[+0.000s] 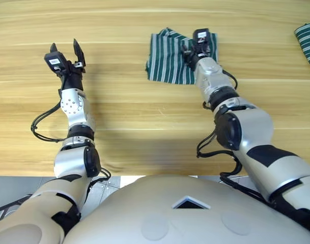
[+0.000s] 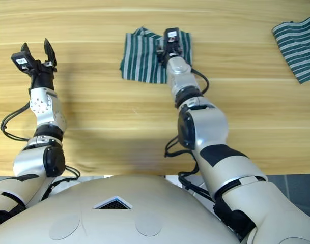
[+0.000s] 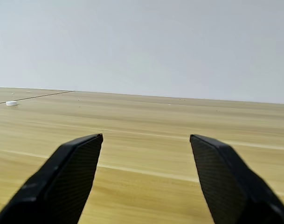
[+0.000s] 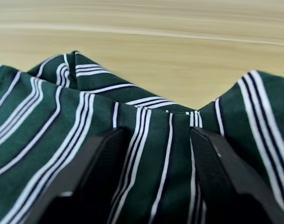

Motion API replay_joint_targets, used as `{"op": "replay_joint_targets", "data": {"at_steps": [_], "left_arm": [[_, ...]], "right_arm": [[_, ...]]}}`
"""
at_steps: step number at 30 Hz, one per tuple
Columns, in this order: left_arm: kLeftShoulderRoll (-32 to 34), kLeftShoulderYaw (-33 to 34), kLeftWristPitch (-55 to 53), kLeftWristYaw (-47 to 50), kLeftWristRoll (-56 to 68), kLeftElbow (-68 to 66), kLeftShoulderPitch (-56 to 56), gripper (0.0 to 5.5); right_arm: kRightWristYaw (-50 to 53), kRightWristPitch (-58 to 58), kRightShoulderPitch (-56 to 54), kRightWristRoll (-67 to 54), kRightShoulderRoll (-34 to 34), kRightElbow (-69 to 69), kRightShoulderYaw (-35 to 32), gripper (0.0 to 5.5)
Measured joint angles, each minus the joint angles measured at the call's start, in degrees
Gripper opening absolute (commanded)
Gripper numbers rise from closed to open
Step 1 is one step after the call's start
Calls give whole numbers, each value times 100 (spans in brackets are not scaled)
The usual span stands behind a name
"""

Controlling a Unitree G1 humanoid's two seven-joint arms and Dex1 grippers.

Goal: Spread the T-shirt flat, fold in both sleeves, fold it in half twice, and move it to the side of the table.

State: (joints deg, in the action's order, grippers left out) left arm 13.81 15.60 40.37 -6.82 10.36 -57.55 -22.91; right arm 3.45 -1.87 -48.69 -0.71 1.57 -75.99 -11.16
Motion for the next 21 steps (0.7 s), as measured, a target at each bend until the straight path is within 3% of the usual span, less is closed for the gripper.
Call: {"op": "replay_joint_targets", "data": {"at_steps": [7, 12, 18, 21], "left_arm": [[7, 126, -37, 23, 16, -133, -83, 348], [9, 282, 24, 33, 56, -225, -55, 348], [11, 508, 113, 20, 155, -227, 299, 348], [8, 555, 183, 5, 236, -213, 339, 348]], "right_arm": [[1861, 47, 260, -281, 1128, -6, -927, 257], [3555, -200, 671, -1118, 2138, -16, -2292, 257], [5443, -667, 1124, -1435, 2708, -20, -3145, 257], [5787, -865, 1225, -1435, 2735, -17, -3300, 257]]}}
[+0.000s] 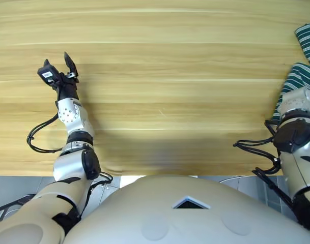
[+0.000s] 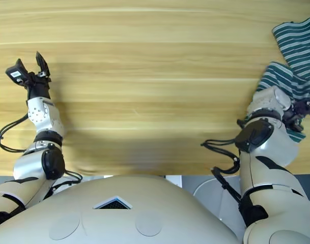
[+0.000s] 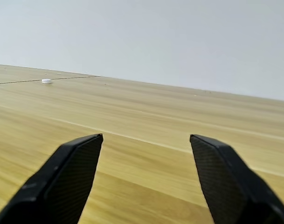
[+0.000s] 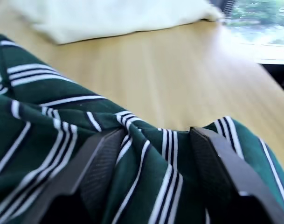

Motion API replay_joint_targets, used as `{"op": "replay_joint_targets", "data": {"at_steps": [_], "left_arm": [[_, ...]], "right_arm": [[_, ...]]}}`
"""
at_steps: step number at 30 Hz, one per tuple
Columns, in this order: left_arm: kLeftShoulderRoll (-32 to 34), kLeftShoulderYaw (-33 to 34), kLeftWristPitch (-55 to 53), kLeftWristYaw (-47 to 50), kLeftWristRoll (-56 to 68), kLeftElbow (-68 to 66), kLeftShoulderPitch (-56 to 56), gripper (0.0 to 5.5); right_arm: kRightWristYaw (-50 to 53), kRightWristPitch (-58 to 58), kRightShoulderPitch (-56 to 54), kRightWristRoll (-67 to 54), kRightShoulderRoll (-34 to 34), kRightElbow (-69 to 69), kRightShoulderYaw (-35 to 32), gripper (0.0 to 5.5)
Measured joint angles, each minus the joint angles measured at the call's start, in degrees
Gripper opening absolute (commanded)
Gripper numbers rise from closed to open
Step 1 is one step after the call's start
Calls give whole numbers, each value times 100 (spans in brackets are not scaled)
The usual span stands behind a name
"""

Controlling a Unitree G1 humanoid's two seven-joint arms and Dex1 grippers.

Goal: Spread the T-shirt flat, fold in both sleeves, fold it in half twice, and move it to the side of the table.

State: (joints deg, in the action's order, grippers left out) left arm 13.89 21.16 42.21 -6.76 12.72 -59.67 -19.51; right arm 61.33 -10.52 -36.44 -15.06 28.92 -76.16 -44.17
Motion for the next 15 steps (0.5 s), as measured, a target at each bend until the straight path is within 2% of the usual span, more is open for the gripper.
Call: {"op": "replay_joint_targets", "data": {"at_steps": [4, 8, 11, 14, 15], "left_arm": [[7, 42, 35, 37, -3, 5, 157, 348], [26, 51, 159, 232, -30, 35, 157, 348], [-161, -156, 171, 389, -267, 36, 85, 348], [-637, -596, -66, 395, -600, -114, -177, 348], [-795, -750, -137, 405, -748, -180, -264, 348]], "right_arm": [[-28, -477, -3, 153, -23, -53, 194, 257], [-1489, -1501, -698, 1185, -83, 178, 1508, 257], [-2626, -2031, -1569, 2164, -899, 421, 2875, 257], [-3463, -2146, -908, 2972, -2313, 374, 4082, 257], [-3506, -2214, -588, 3167, -2541, 341, 4359, 257]]}}
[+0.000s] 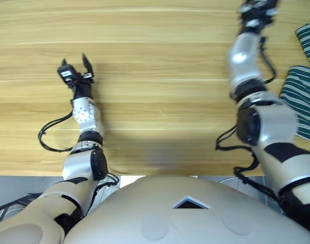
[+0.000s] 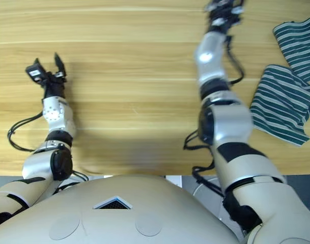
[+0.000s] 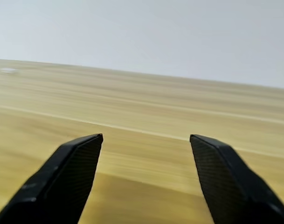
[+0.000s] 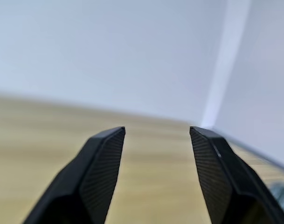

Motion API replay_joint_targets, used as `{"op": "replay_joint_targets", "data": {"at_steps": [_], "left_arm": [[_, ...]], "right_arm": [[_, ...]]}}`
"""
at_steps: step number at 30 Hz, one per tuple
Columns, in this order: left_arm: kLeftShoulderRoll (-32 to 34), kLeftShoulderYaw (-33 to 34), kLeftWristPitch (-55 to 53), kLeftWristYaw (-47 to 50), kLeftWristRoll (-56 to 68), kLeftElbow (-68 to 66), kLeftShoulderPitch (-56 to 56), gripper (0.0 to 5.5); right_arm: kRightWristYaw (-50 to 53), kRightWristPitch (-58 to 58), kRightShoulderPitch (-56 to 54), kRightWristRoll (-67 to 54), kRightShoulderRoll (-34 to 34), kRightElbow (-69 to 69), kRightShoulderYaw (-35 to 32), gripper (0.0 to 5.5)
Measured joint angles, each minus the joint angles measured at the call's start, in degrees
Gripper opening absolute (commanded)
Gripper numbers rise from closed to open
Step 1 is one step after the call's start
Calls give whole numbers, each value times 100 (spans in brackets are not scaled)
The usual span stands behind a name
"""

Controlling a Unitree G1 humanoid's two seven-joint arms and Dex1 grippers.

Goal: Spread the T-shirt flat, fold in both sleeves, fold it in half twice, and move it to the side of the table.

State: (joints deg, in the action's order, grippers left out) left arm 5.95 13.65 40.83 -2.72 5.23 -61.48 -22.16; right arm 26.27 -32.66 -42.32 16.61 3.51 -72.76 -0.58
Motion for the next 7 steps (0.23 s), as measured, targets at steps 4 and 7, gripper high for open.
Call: {"op": "replay_joint_targets", "data": {"at_steps": [4, 7], "left_arm": [[-631, -649, -115, 638, -762, -698, -500, 348], [-724, -910, 5, 1454, -1207, -934, -585, 348]], "right_arm": [[-280, -56, 869, 194, -527, -173, 355, 257], [-360, -169, 979, 105, -591, -116, 351, 257]]}}
